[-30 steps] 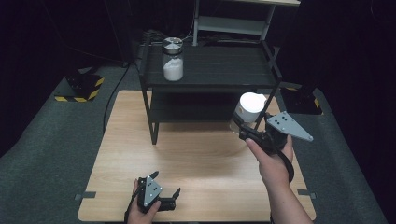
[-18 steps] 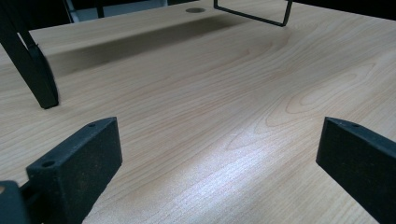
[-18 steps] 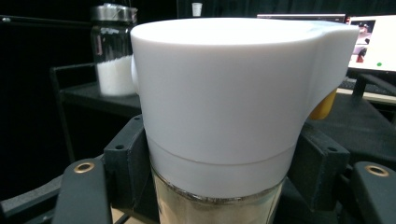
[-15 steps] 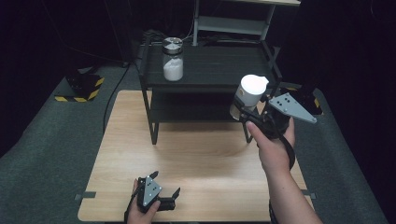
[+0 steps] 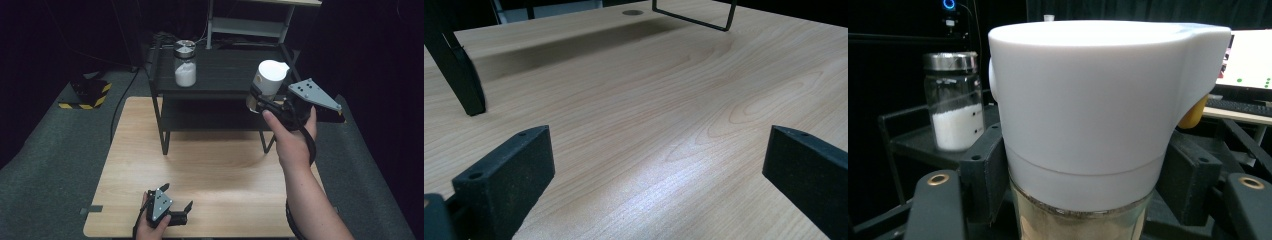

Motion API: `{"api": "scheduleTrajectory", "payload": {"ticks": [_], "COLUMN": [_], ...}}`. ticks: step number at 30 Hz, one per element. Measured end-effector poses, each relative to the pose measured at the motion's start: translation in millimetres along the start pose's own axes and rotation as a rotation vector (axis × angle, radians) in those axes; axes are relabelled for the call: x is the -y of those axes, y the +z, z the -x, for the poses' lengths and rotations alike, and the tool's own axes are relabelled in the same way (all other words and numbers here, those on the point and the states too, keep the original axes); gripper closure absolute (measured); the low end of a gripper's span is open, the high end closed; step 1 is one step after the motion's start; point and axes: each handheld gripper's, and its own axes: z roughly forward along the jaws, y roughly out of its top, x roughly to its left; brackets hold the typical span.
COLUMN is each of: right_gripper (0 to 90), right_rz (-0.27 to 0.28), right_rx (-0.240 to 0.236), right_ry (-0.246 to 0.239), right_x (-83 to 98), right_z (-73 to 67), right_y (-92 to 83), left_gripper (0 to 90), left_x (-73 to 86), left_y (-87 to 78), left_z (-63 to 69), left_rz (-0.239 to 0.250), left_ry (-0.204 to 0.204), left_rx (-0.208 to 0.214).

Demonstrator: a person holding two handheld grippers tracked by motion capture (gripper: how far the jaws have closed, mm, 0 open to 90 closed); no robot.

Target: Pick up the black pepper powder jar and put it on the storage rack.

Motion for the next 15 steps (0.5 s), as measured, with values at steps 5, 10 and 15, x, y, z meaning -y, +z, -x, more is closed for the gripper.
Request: {"api": "scheduleTrajectory", "payload": {"ticks": [5, 10, 15], "right_gripper": [30.5, 30.5, 30.5], "right_rz": [0.006, -0.008, -0.016], "right_rx": [0.009, 0.031, 0.052], "right_ry": [-0.006, -0.019, -0.020], "right_x": [-8.2, -15.8, -19.2], "right_z": [-1.4, -2.9, -1.9], "right_y": [7.8, 21.1, 33.7], "left_gripper": [0.3, 0.3, 0.3], "left_x": [0.5, 1.1, 1.5], "left_y": [-0.2, -0.3, -0.6], "left_z": [-1.0, -1.4, -2.4], "left_rz": [0.003, 0.006, 0.008], "left_ry": [-0.007, -0.009, -0.011], "left_rx": [0.002, 0.003, 0.006]}}
